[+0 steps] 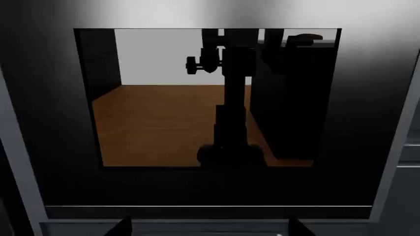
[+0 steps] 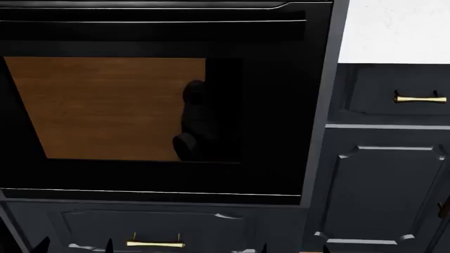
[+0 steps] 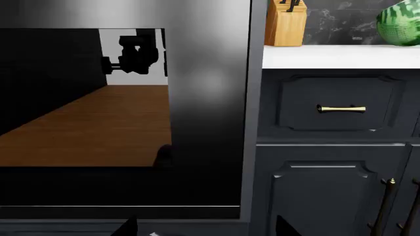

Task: Close the microwave door

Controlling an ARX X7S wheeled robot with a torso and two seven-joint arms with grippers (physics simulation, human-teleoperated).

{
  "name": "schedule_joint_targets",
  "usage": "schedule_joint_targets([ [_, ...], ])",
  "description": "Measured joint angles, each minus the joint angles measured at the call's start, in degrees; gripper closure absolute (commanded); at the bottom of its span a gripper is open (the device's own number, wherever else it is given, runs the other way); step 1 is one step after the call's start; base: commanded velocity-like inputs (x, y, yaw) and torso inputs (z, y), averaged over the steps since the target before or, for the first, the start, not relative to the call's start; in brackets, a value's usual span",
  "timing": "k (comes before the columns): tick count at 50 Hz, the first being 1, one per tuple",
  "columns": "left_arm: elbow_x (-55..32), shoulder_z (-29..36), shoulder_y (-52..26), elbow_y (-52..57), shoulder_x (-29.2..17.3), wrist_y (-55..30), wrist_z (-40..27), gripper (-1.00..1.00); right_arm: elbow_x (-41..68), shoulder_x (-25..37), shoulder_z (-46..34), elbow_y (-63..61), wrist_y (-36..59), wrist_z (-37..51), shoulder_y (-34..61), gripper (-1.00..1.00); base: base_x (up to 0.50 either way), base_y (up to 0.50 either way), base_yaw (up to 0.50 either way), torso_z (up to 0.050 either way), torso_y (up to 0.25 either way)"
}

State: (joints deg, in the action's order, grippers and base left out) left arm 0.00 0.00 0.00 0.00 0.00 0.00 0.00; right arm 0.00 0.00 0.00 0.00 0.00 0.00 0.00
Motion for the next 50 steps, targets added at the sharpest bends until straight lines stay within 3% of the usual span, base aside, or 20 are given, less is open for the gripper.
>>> schedule_joint_targets([
  [18, -3.95, 2.26, 0.34, 0.46, -2.14, 1.20, -1.00, -1.00, 3.45, 2.44, -2.89, -0.31, -1.90, -0.52, -0.65, -1.00, 0.00, 0.02, 0.00, 0.000, 0.000],
  [50, -7.63, 5.08, 0.24, 0.38, -4.88, 2.11, -3.60, -1.00, 5.16, 4.92, -5.87, -0.33, -3.74, 2.55, -0.84, -1.00, 0.00, 0.50, 0.00, 0.000, 0.000],
])
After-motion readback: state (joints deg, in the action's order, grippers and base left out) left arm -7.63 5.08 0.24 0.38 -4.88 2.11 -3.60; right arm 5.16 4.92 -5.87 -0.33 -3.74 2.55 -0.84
